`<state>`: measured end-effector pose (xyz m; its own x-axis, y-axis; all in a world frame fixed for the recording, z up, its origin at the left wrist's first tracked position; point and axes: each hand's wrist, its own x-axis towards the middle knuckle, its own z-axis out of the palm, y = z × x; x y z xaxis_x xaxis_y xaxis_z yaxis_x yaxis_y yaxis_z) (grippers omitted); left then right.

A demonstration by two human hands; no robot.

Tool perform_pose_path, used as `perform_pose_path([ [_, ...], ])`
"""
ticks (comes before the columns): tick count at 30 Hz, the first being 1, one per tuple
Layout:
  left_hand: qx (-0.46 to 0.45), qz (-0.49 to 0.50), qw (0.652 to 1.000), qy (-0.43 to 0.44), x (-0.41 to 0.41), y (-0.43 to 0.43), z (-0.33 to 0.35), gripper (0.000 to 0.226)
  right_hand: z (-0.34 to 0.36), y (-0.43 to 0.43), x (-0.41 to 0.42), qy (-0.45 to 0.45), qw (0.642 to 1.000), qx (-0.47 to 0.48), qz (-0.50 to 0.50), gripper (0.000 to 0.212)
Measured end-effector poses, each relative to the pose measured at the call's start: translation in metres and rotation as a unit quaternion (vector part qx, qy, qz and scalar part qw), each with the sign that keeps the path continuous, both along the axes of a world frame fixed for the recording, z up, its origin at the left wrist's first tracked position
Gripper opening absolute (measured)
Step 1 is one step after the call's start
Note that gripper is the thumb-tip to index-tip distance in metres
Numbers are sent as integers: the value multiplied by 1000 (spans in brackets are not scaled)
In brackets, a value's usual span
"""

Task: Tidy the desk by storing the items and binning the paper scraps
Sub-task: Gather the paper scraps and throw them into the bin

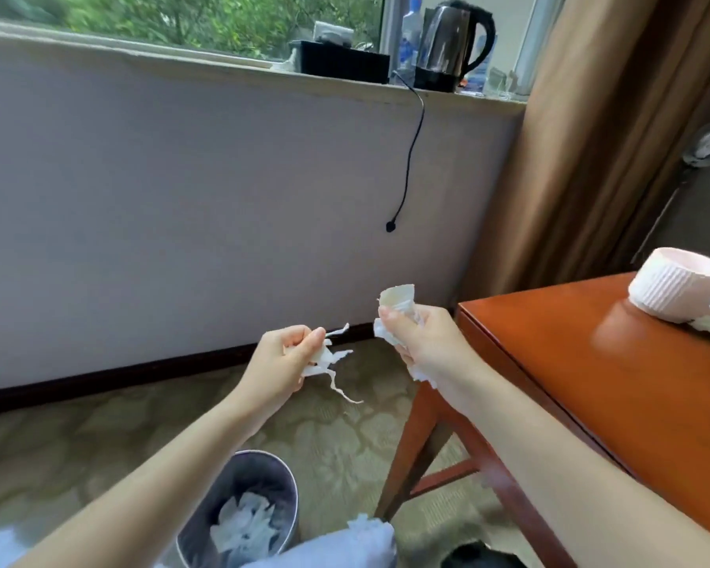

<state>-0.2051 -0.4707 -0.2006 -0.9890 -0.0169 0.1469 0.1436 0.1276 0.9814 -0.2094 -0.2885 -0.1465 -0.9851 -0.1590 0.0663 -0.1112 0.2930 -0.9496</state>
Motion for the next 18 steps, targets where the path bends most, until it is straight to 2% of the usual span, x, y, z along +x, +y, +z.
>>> perform_pose_path([
  [5,-31,37,996,-69,-2,-50,-62,39,-57,-45,-18,-78,996,37,26,36],
  [9,-47,107,984,-134,-6,-81,-118,36,-106,-76,-31,-147,986,67,39,36],
  [14,-22,154,962,-226,-13,-104,-189,31,-168,-109,-47,-217,967,125,55,29],
  [18,-11,185,940,-287,-19,-117,-241,37,-218,-133,-57,-258,950,157,75,25],
])
